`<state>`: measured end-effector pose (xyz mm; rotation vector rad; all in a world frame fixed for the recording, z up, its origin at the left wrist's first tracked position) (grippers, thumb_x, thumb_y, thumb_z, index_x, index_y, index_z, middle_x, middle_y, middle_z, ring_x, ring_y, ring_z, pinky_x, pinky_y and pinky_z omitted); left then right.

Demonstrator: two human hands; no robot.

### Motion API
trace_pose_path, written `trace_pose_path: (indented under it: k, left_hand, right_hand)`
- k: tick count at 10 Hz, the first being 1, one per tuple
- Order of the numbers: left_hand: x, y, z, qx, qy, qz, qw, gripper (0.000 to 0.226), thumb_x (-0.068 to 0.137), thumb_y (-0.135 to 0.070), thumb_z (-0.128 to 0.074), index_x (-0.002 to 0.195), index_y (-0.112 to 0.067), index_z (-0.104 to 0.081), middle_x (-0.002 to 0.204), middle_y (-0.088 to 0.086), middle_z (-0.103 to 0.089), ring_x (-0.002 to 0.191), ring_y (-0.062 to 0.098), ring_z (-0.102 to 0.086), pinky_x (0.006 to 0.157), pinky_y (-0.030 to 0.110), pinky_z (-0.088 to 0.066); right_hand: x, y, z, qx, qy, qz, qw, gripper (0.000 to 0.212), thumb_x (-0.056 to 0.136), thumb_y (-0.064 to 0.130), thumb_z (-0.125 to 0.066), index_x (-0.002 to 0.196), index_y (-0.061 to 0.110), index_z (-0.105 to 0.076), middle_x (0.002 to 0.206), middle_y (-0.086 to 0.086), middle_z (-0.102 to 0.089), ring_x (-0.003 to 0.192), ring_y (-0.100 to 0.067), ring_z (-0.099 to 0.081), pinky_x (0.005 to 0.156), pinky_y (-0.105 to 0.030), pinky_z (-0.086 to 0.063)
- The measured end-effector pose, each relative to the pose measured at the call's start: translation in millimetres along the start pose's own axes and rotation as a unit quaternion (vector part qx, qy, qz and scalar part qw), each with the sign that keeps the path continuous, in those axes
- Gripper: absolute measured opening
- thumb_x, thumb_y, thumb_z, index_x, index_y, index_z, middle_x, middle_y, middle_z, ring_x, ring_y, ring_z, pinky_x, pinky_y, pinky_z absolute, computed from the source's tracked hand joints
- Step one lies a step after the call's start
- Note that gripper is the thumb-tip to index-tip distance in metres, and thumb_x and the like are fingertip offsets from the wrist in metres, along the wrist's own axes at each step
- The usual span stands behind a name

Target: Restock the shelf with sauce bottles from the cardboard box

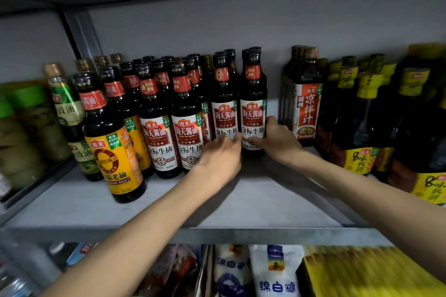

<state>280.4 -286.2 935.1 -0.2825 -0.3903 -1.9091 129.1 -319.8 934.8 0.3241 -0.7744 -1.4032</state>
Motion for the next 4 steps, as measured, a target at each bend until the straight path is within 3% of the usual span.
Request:
trace_pose_path:
  k: [1, 2, 3, 4]
  left_hand:
    - [-2.3, -1.8, 2.8, 0.012, -0.008, -0.003, 1.000, 0.038, 0.097, -0.020, -0.052, 0.132, -0.009, -0.042, 0.097, 0.013, -0.062, 0.081, 0.029, -0.065, 0.064, 0.035, -0.050]
    - [-5.4, -4.2, 9.4, 0.022, 0.012, -0.003, 1.000, 0.041, 0.097, -0.028, -0.052, 0.132, -0.009, -0.043, 0.106, 0.014, -0.064, 0.091, 0.031, -0.065, 0.071, 0.037, -0.050]
    - [-8.0, -6.7, 13.2, -0.012, 0.045, 0.003, 0.999, 0.040, 0.096, -0.036, -0.054, 0.128, -0.013, -0.047, 0.111, 0.010, -0.063, 0.096, 0.030, -0.063, 0.076, 0.036, -0.049]
    - [-7.3, -4.7, 22.0, -0.130, 0.165, 0.023, 0.977, 0.036, 0.093, -0.046, -0.057, 0.117, -0.019, -0.056, 0.100, 0.001, -0.067, 0.086, 0.021, -0.063, 0.077, 0.032, -0.050]
  right_hand:
    - [-0.3, -3.8, 2.0, 0.001, 0.025, 0.006, 1.000, 0.058, 0.084, 0.044, -0.071, 0.128, 0.014, -0.048, 0.127, -0.005, -0.065, 0.113, -0.027, -0.064, 0.092, -0.041, -0.053]
    - [-1.2, -11.8, 6.5, -0.001, 0.080, -0.001, 0.997, 0.050, 0.082, 0.040, -0.072, 0.119, 0.014, -0.051, 0.115, -0.001, -0.066, 0.099, -0.022, -0.064, 0.082, -0.031, -0.051]
    - [-8.3, -11.5, 9.5, -0.012, 0.078, 0.016, 0.997, 0.038, 0.083, 0.029, -0.071, 0.112, 0.012, -0.052, 0.107, -0.002, -0.066, 0.092, -0.023, -0.064, 0.077, -0.032, -0.052]
    - [-23.9, -8.4, 13.1, -0.059, 0.067, 0.040, 0.995, 0.028, 0.085, 0.026, -0.065, 0.106, 0.011, -0.054, 0.100, -0.007, -0.063, 0.091, -0.028, -0.064, 0.076, -0.036, -0.053]
Point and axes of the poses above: each hand's wrist, its own x-axis towards the middle knuckle, its own z-axis out of the back of the hand, y = z × x, the point moved 1 cm from there along x, towards the middle knuckle
